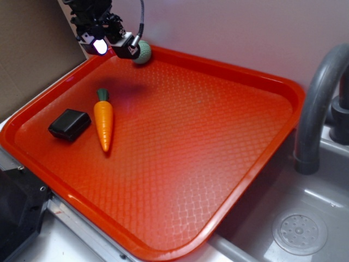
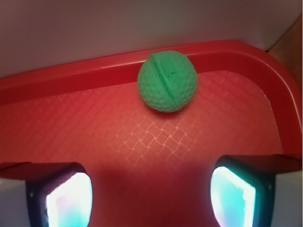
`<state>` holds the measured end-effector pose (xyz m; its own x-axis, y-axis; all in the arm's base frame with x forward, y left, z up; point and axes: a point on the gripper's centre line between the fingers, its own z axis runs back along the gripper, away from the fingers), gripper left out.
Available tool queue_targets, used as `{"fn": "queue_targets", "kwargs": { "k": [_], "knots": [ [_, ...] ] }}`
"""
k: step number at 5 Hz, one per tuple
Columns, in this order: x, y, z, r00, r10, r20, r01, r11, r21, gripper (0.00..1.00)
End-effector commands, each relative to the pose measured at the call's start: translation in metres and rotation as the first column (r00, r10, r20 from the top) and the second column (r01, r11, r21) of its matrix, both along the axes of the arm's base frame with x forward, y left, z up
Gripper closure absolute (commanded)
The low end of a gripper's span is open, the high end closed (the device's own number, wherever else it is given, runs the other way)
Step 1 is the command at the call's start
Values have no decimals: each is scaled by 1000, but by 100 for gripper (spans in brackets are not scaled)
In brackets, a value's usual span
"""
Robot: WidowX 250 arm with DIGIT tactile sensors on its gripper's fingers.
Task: Grab the green ball.
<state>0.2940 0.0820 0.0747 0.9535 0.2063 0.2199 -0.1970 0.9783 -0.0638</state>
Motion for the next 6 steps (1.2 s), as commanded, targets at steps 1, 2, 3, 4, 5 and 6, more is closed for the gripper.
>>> {"fn": "queue_targets", "kwargs": {
  "k": [1,2,3,4,5,6],
  "knots": [
    [8,9,15,998,9,56,-11,1000,20,0],
    [27,11,-6,991,24,128,-37,994,99,0],
    [46,32,-20,988,53,148,-64,995,72,0],
    [63,28,-24,988,27,150,-32,999,27,0],
    [65,21,-28,991,10,134,-14,999,32,0],
    [63,13,-31,990,2,139,-8,999,46,81]
  ]
}}
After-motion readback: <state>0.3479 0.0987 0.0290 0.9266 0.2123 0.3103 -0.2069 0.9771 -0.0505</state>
